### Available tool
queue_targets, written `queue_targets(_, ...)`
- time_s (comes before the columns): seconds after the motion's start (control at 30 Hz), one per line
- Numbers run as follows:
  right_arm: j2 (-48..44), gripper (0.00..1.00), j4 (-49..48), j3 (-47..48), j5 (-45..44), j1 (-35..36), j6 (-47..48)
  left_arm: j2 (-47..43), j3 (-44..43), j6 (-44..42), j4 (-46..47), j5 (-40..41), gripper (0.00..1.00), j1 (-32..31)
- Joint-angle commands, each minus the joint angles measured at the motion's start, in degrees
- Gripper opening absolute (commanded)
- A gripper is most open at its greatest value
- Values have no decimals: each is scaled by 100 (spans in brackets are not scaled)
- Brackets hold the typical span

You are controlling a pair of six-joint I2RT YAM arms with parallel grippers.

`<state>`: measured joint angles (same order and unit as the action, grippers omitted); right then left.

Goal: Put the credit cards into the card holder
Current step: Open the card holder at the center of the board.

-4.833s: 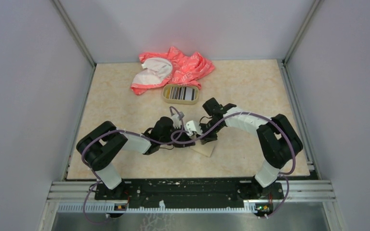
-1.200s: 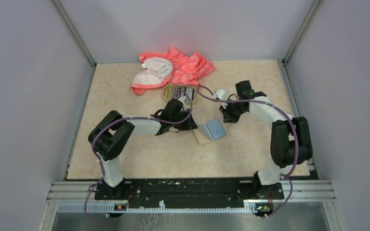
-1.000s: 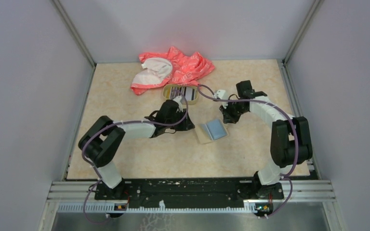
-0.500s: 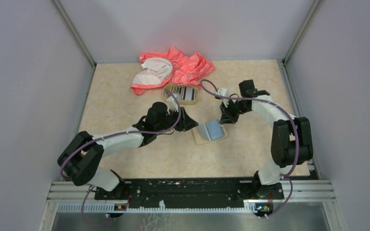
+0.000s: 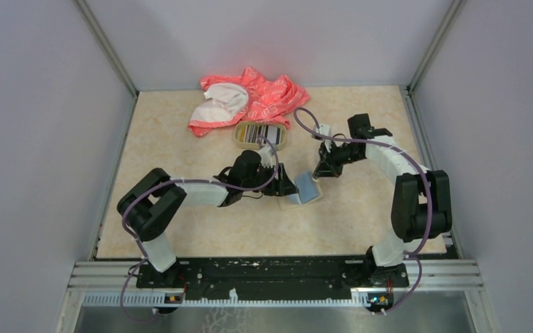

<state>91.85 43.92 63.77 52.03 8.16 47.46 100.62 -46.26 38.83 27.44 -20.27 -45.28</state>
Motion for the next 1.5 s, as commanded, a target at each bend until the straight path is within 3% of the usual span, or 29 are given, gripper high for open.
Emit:
queue_targets(0.0,-292,0,235,294,749,-52,385,61,-159,-36,55,112,72,-8)
queue_targets(0.13,-315,0,230,258,917,-52,421,104,-106,-36,151,124,78,-13)
queue_targets(0.57,-251,0,411,280,1138,-50,641,309,-182,28,318,69,86,-12)
queue_targets(1.47,-187,0,424,253,1152,-51,685,893,-534,572,672,-72,83,-12)
